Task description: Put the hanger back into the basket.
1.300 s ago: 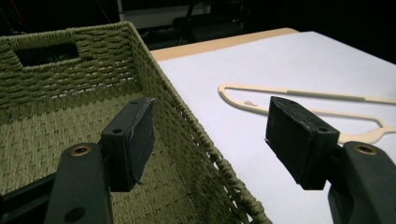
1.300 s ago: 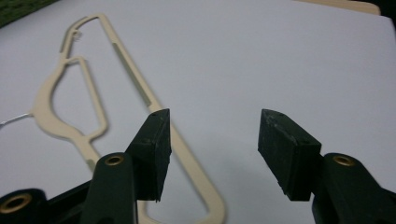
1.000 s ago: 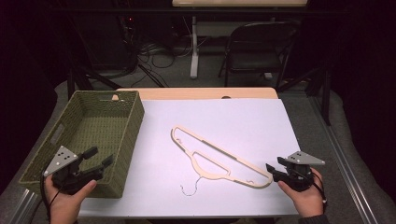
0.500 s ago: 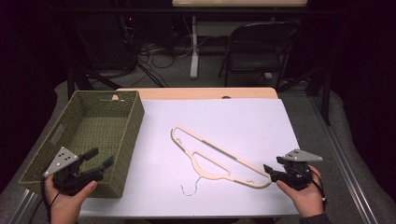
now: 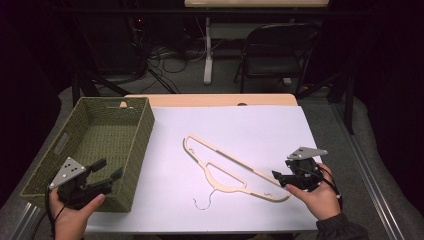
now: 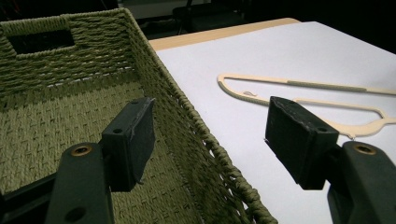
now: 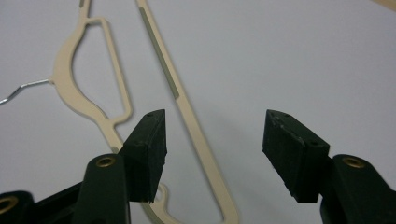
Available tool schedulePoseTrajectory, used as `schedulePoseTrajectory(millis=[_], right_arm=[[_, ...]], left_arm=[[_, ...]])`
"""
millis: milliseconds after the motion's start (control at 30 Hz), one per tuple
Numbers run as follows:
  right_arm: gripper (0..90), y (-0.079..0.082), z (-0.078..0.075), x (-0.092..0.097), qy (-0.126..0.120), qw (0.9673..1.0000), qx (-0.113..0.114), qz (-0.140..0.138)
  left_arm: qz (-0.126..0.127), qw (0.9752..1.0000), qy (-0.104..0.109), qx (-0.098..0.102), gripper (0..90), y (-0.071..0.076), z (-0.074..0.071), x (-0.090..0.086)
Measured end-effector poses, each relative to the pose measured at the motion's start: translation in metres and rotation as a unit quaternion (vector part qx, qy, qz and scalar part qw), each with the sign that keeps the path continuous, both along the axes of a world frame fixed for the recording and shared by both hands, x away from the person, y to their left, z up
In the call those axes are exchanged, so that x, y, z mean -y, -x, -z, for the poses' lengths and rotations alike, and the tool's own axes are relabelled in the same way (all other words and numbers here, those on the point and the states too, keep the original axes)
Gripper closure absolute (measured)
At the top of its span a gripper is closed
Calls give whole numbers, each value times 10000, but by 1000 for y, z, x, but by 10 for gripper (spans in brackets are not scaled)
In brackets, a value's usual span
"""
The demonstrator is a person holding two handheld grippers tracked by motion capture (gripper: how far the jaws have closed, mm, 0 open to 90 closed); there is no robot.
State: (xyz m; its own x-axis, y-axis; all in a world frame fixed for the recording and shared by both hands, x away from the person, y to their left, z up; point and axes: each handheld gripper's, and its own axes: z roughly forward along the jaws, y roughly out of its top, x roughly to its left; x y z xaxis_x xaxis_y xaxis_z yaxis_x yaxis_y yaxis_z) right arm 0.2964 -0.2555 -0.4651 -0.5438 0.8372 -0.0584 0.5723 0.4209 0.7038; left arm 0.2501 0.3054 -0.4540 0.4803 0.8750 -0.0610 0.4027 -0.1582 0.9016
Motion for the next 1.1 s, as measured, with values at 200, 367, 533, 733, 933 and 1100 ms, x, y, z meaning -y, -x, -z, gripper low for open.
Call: schedulePoseTrajectory(millis=[200, 367, 533, 733, 933, 1100], right_arm=[[399, -13, -16, -30, 140, 9994, -34, -328], [401, -26, -26, -68, 337, 9970, -20, -695], [450, -34, -28, -94, 369, 9944, -20, -987], [473, -43, -26, -115, 449, 9915, -164, -1210], [505, -51, -25, -129, 577, 9897, -346, -1263], [506, -56, -24, -133, 456, 9888, -434, -1354]], left_arm=[[-6, 10000, 2, -8, 329, 0, 0, 0], [-26, 10000, -11, -11, 329, 0, 0, -1], [-22, 10000, -5, -27, 329, 0, 0, -1], [1, 10000, -12, -30, 330, 0, 1, 0], [-13, 10000, -5, -38, 331, 0, 0, 0], [0, 10000, 8, -31, 331, 0, 1, 0]])
